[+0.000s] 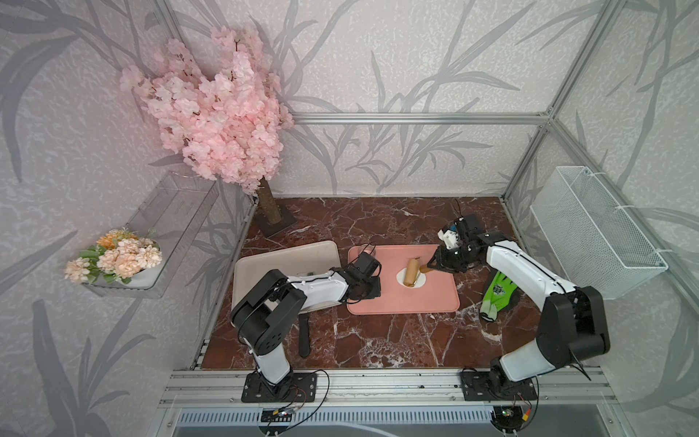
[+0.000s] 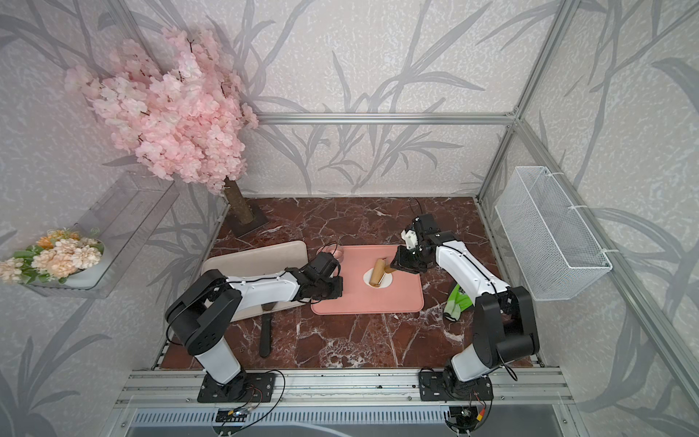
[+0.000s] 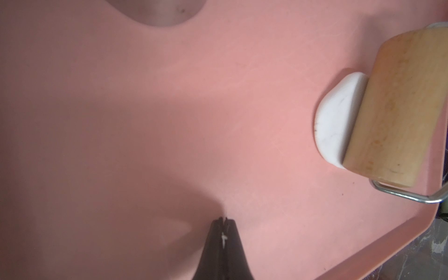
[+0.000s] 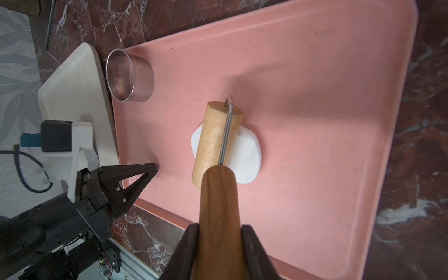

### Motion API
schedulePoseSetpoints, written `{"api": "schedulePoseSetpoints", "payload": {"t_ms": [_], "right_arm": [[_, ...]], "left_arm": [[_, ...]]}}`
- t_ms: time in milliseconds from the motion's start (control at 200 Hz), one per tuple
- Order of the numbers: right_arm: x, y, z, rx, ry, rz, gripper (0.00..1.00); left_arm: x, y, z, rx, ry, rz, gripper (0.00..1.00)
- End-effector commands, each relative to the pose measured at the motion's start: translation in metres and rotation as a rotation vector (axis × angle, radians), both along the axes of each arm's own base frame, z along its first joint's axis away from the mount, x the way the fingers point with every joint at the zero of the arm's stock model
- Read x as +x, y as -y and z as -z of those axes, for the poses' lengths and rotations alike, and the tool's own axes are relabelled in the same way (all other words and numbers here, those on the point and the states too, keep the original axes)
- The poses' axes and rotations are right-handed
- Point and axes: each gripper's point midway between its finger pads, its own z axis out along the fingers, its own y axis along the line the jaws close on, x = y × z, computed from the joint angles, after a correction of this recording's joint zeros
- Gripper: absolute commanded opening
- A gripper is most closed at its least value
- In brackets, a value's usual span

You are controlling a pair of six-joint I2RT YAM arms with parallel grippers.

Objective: Roll out the dumpling wrappers from the dough
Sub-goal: Flatten out the dough on the work surface.

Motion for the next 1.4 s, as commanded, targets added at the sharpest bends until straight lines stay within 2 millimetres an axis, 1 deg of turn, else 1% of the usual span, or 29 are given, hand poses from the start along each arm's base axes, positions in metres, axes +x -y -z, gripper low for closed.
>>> {"api": "schedulePoseSetpoints", "payload": {"t_ms": [0, 145, 265, 515, 620, 710, 785, 870, 960, 1020, 1100, 1225, 1395], "right_arm": [[-0.037, 0.044, 0.039, -0.181, -0.169, 0.07, 0.0], [-0.043, 0.063, 0.033, -0.183, -0.166, 0.126, 0.0], [-0.047, 0.073, 0.031, -0.19, -0.166, 0.154, 0.0], [-0.053, 0.079, 0.032, -0.19, -0.171, 0.178, 0.0], [-0.054, 0.082, 0.03, -0.204, -0.171, 0.183, 0.0], [-0.055, 0.09, 0.022, -0.204, -0.154, 0.21, 0.0], [-0.051, 0.09, 0.008, -0.192, -0.117, 0.215, 0.0], [-0.042, 0.078, -0.017, -0.161, -0.045, 0.193, 0.0], [-0.028, 0.058, -0.044, -0.129, 0.037, 0.15, 0.0], [-0.021, 0.038, -0.055, -0.099, 0.066, 0.11, 0.0], [-0.01, 0.014, -0.059, -0.068, 0.079, 0.065, 0.0], [0.007, -0.019, -0.057, -0.043, 0.095, 0.012, 0.0], [0.026, -0.044, -0.047, -0.03, 0.084, -0.017, 0.0]], "left_arm": [[-0.047, -0.045, 0.054, 0.196, -0.192, 0.005, 0.0], [-0.047, -0.046, 0.054, 0.197, -0.191, 0.004, 0.0], [-0.047, -0.046, 0.055, 0.198, -0.194, 0.005, 0.0], [-0.047, -0.045, 0.055, 0.196, -0.19, 0.005, 0.0], [-0.047, -0.045, 0.055, 0.195, -0.192, 0.007, 0.0], [-0.047, -0.046, 0.054, 0.195, -0.188, 0.005, 0.0], [-0.047, -0.045, 0.054, 0.191, -0.189, 0.005, 0.0], [-0.047, -0.045, 0.055, 0.19, -0.192, 0.006, 0.0], [-0.047, -0.044, 0.055, 0.19, -0.192, 0.006, 0.0], [-0.047, -0.045, 0.055, 0.191, -0.193, 0.006, 0.0], [-0.047, -0.044, 0.055, 0.19, -0.191, 0.005, 0.0], [-0.046, -0.044, 0.055, 0.189, -0.19, 0.003, 0.0], [-0.045, -0.044, 0.054, 0.19, -0.188, 0.001, 0.0]]}}
